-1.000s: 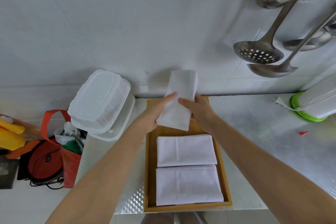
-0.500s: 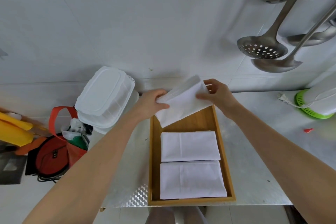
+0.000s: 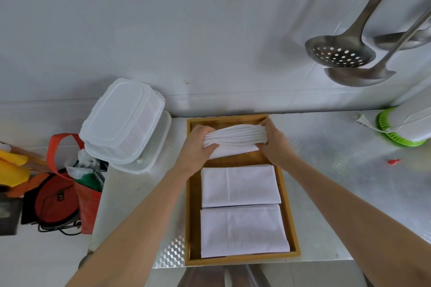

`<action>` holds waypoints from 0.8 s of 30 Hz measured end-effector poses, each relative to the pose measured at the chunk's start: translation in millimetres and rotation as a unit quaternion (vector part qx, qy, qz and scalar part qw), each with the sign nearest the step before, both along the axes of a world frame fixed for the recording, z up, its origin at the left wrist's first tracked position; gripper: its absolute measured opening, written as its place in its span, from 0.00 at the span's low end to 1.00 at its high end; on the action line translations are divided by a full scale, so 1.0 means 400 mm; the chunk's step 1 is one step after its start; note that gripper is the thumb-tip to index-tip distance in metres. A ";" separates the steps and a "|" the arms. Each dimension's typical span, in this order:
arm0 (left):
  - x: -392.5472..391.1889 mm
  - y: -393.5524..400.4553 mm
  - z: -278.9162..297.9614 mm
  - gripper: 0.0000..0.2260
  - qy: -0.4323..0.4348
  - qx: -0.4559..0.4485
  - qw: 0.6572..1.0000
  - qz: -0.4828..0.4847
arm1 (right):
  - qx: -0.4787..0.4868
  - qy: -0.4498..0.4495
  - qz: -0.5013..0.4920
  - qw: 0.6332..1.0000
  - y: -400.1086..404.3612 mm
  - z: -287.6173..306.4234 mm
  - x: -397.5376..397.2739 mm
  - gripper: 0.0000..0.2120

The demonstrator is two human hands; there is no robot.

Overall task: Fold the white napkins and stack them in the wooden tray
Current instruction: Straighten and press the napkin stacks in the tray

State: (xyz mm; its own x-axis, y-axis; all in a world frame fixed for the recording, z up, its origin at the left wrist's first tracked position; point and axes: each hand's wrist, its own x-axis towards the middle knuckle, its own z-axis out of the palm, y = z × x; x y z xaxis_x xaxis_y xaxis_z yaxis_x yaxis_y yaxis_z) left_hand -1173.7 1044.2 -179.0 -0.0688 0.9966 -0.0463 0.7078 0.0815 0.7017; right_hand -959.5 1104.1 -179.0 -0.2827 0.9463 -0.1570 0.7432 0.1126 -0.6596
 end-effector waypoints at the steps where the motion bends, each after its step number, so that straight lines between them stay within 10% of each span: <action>1: -0.006 0.002 0.000 0.11 0.005 0.004 1.000 -0.006 | -0.004 0.019 -0.010 1.000 0.006 0.001 0.000 0.16; 12: 0.001 0.084 0.014 0.19 -0.118 -0.193 0.958 0.176 | -0.163 0.034 -0.111 0.980 0.061 -0.002 -0.044 0.19; 19: -0.031 0.092 0.081 0.49 0.017 -0.254 0.966 0.038 | -0.221 -0.134 0.003 0.966 0.100 0.053 -0.032 0.35; 24: 0.014 0.046 0.063 0.52 0.167 -0.289 0.943 -0.009 | -0.161 -0.302 0.081 0.936 0.056 0.048 -0.080 0.24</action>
